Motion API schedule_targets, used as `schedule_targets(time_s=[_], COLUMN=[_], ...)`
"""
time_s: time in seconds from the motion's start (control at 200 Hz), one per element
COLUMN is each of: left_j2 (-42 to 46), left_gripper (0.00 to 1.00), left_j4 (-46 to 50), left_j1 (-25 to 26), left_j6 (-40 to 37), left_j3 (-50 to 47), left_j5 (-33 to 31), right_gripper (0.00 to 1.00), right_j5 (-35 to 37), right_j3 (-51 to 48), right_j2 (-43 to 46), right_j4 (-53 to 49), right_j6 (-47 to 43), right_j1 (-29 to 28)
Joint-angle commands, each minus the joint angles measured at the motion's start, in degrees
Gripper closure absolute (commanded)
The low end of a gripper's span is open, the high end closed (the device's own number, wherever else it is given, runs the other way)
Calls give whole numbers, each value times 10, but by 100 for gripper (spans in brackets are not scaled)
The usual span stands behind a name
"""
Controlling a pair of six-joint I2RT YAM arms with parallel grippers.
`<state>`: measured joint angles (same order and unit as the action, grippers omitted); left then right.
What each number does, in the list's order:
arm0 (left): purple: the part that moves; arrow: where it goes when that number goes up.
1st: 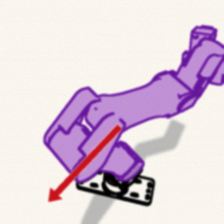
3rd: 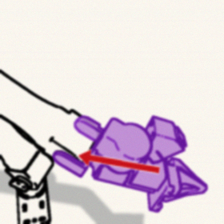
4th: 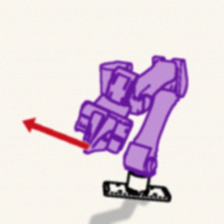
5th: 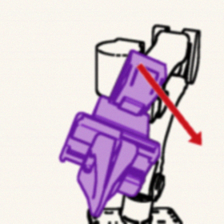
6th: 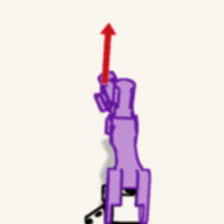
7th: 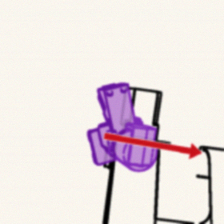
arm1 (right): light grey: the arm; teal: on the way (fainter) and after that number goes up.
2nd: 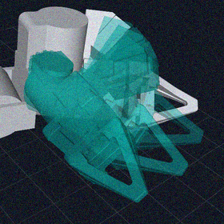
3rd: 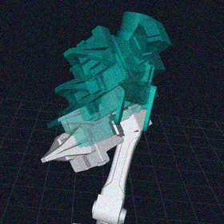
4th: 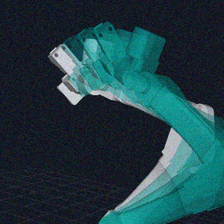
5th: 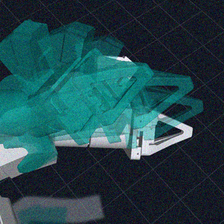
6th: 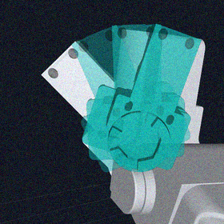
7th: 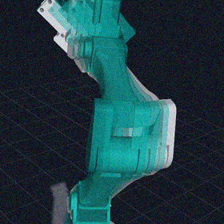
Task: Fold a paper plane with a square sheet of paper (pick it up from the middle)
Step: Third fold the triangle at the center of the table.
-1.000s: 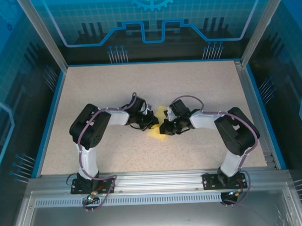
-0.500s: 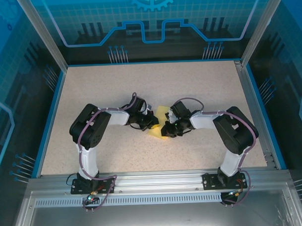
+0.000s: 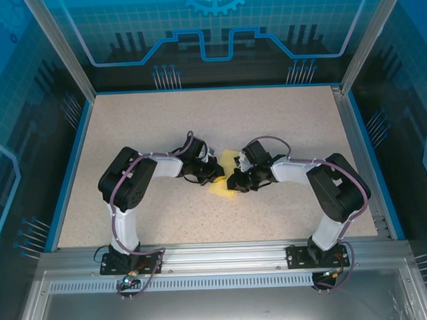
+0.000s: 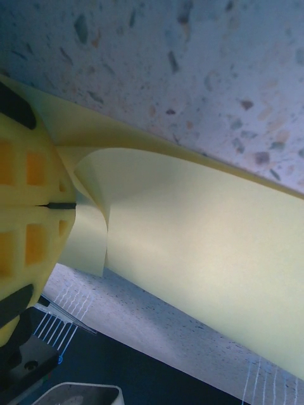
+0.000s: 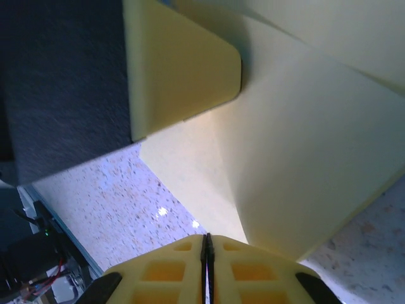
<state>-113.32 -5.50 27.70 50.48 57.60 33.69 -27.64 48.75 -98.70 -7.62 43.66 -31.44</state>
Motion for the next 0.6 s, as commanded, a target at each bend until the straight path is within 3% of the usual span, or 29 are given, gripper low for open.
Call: schedule_targets(time_s=[0.0,0.595], left_j2=[-12,-11], left_gripper=[100,100], left_j4=[35,34], left_j1=[5,5], left_j6=[-10,-6], left_j3=[-13,-15], left_j5=[-24,-27], right_gripper=[90,89], right_j5=[12,6], right_j3=[13,6], right_j2=[-11,-57], right_j4=[11,-15], right_j6=[37,37], right_j1=[3,-7])
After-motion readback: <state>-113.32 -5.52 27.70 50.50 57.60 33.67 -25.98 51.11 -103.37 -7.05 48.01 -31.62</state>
